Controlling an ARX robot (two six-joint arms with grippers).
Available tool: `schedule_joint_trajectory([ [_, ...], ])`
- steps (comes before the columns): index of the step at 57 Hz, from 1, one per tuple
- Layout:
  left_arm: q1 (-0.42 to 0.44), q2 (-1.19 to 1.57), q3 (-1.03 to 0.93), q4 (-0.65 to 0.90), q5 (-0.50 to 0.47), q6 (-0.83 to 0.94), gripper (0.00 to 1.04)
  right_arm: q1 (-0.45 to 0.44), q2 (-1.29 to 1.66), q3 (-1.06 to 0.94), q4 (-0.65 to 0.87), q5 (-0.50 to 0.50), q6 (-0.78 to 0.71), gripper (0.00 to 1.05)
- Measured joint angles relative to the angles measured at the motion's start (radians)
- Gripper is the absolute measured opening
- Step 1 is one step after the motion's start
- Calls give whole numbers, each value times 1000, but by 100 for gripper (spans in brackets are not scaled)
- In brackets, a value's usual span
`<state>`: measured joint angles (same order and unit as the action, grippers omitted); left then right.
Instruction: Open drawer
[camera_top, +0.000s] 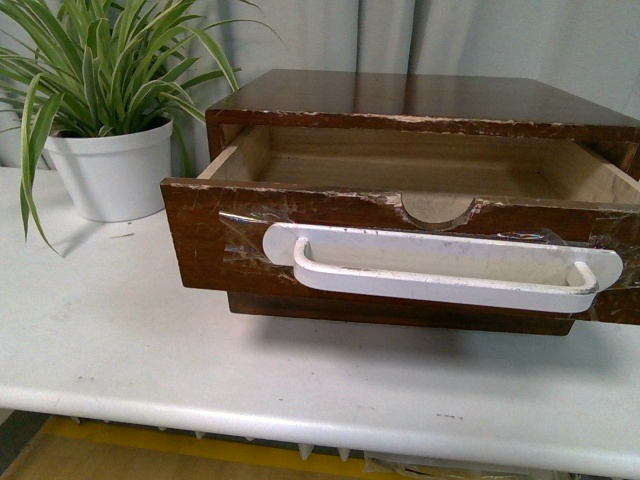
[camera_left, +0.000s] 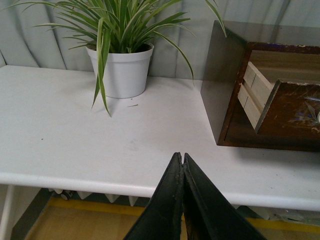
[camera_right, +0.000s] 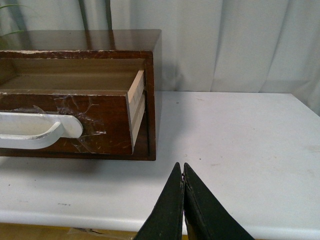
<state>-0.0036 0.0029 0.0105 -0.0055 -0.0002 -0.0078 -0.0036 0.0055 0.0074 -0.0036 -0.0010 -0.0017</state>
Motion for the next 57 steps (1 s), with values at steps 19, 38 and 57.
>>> schedule_joint_trajectory([
  [19, 0, 0, 0, 0, 0, 0, 6, 0, -2, 0, 0, 0, 0, 1],
  [38, 0, 0, 0, 0, 0, 0, 65, 0, -2, 0, 0, 0, -1, 59],
  [57, 0, 0, 0, 0, 0, 1, 99, 0, -2, 0, 0, 0, 0, 95],
])
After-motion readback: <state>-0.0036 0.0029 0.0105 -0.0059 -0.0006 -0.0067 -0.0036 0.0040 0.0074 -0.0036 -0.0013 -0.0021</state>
